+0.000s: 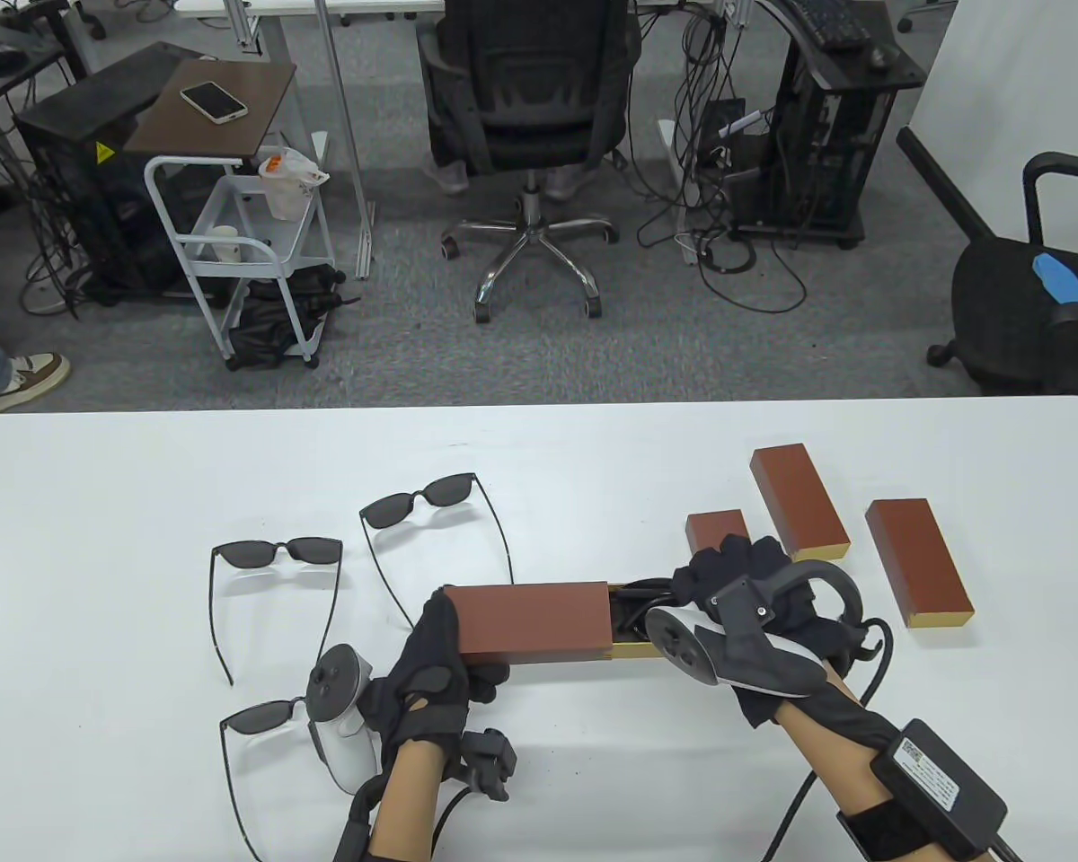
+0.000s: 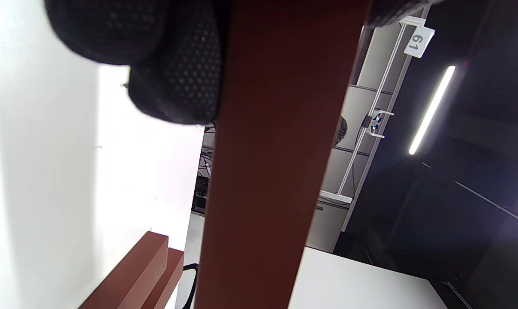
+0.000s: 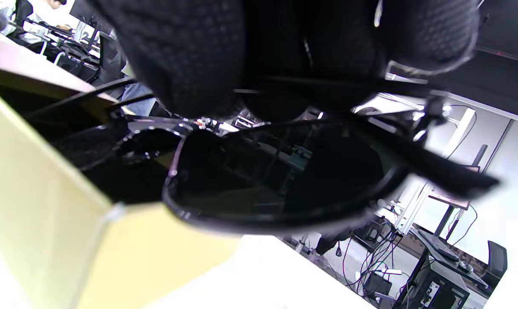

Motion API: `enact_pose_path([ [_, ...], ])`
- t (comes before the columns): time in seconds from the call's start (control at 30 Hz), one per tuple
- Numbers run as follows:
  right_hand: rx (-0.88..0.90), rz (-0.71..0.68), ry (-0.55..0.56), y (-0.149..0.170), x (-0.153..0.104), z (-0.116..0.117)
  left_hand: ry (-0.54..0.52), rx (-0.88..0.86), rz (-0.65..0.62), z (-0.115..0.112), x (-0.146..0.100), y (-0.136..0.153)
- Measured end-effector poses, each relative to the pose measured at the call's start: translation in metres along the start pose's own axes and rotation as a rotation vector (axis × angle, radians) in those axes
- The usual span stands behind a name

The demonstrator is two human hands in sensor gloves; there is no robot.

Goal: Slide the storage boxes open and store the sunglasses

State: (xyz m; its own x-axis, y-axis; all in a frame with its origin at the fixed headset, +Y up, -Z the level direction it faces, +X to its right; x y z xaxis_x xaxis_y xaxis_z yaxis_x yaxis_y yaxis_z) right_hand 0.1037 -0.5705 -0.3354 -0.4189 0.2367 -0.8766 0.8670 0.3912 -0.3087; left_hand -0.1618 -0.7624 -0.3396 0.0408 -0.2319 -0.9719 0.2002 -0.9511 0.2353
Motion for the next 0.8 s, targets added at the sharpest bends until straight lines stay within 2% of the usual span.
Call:
enact_pose_path([
  [0.43, 0.039, -0.017, -0.03, -0.017, 0.009, 0.0, 0.057, 0.017, 0.001, -0.013, 0.0, 0.0],
  [0.8, 0.119, 0.021, -0.057, -0.016, 0.015, 0.005, 0.082, 0.026, 0.008, -0.019, 0.0, 0.0],
])
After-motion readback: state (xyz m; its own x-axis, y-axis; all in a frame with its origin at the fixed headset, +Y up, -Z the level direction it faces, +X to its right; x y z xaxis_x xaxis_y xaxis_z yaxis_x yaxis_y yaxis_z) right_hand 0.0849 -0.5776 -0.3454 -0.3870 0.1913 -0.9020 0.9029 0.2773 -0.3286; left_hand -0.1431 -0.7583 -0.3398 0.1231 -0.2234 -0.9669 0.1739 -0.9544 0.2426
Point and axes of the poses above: the tracker on the back of each hand, its own y axis roughly to the little-finger side, its own x axis roughly from the wrist to the fingertips, z = x × y, the point moved 4 cm from there along x, roughly from the wrist to the fingertips, and after that the axes turned 2 degrees about z, right-handed, at the moved point
